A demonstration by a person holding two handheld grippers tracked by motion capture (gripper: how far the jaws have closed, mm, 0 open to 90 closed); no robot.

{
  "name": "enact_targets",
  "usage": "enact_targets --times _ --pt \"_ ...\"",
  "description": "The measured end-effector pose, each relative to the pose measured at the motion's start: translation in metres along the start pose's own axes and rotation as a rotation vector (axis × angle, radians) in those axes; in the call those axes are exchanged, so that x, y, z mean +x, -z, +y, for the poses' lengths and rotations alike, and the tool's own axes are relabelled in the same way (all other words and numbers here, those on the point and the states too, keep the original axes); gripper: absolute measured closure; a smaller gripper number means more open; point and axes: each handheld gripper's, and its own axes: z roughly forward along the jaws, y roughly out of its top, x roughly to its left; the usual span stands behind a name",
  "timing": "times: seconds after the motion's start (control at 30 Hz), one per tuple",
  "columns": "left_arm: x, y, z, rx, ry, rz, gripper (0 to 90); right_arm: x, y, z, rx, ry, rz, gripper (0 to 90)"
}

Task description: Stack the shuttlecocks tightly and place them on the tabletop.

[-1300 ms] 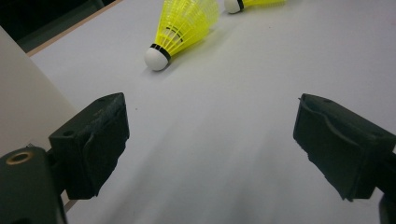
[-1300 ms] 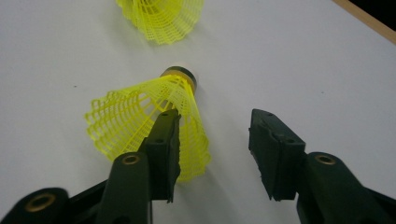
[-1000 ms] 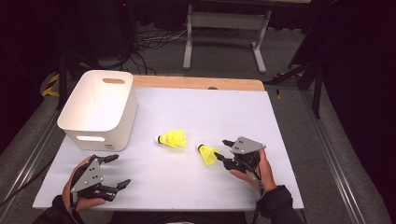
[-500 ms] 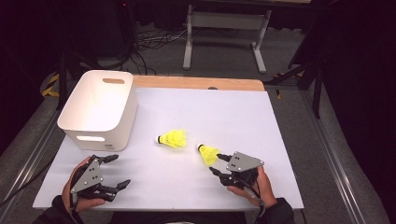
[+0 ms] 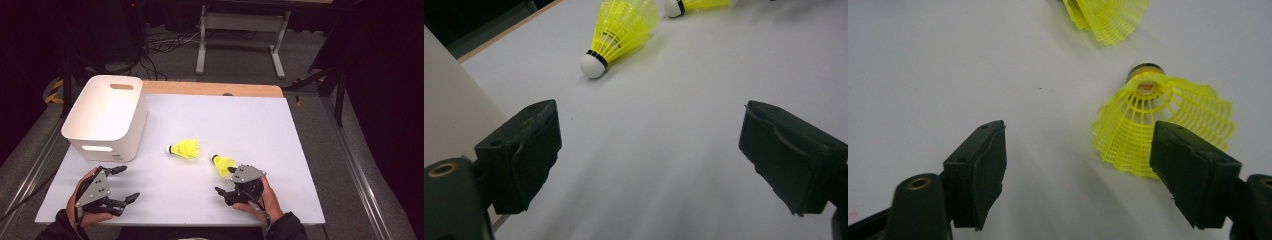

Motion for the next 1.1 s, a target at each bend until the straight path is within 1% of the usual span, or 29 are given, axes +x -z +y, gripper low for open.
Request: enact_targets --times 0.07,0.17,0.2,0.27,0.33,0.37,0.4,0.43,0.5,0.53,0.6,0.63,0.67,0.7,0.77,0.8,0.93,1.1 --pt "0.0 0.0 0.0 0.001 0.003 0.0 10.7 0.0 -0.004 0.001 0.006 0.0 0.004 29.0" --pt "0.0 0.0 0.0 0.001 0.003 -0.002 10.7 -0.001 -0.01 0.002 0.007 -0.011 -0.004 34.0" --pt "0.0 -0.001 0.0 0.001 0.001 -0.002 10.7 -0.002 -0.013 0.003 0.01 -0.017 -0.015 35.9" --pt "0.0 -0.001 0.0 0.001 0.001 -0.004 10.7 -0.004 -0.016 0.004 0.002 -0.031 -0.016 42.0" --pt "0.0 -0.001 0.0 0.006 0.0 -0.006 10.7 -0.006 -0.018 0.006 -0.002 -0.046 -0.025 46.5" --pt "0.0 -0.001 -0.001 0.006 0.001 -0.009 10.7 -0.009 -0.02 0.008 -0.008 -0.065 -0.019 52.1" --pt "0.001 -0.002 -0.001 0.009 -0.002 -0.009 10.7 -0.009 -0.02 0.009 -0.005 -0.07 -0.033 56.1" --pt "0.001 -0.002 -0.001 0.006 -0.001 -0.008 10.7 -0.009 -0.02 0.009 -0.005 -0.07 -0.033 56.1" --pt "0.0 -0.002 0.0 0.007 0.0 -0.011 10.7 -0.012 -0.021 0.011 -0.015 -0.084 -0.031 66.7" --pt "0.0 -0.002 -0.001 0.005 0.001 -0.01 10.7 -0.012 -0.021 0.011 -0.015 -0.084 -0.031 66.7" --pt "0.001 -0.002 -0.001 0.007 0.001 -0.012 10.7 -0.013 -0.021 0.012 -0.016 -0.088 -0.028 75.3" --pt "0.001 -0.002 -0.001 0.007 0.002 -0.012 10.7 -0.013 -0.021 0.012 -0.015 -0.081 -0.025 78.6" --pt "0.001 -0.001 -0.001 0.004 0.004 -0.011 10.7 -0.012 -0.021 0.012 -0.01 -0.069 -0.037 83.3" --pt "0.001 -0.001 -0.001 0.004 0.004 -0.011 10.7 -0.012 -0.021 0.012 -0.01 -0.069 -0.037 83.3" --pt "0.001 -0.001 -0.001 0.005 0.001 -0.011 10.7 -0.013 -0.02 0.012 -0.008 -0.066 -0.037 87.6" --pt "0.001 -0.002 -0.001 0.004 0.003 -0.011 10.8 -0.014 -0.019 0.012 -0.005 -0.059 -0.048 88.6" --pt "0.001 -0.002 -0.001 0.006 0.001 -0.012 10.8 -0.016 -0.018 0.012 -0.003 -0.051 -0.05 89.1" --pt "0.001 -0.002 -0.001 0.004 0.007 -0.013 10.9 -0.02 -0.013 0.013 -0.021 -0.046 -0.051 90.0"
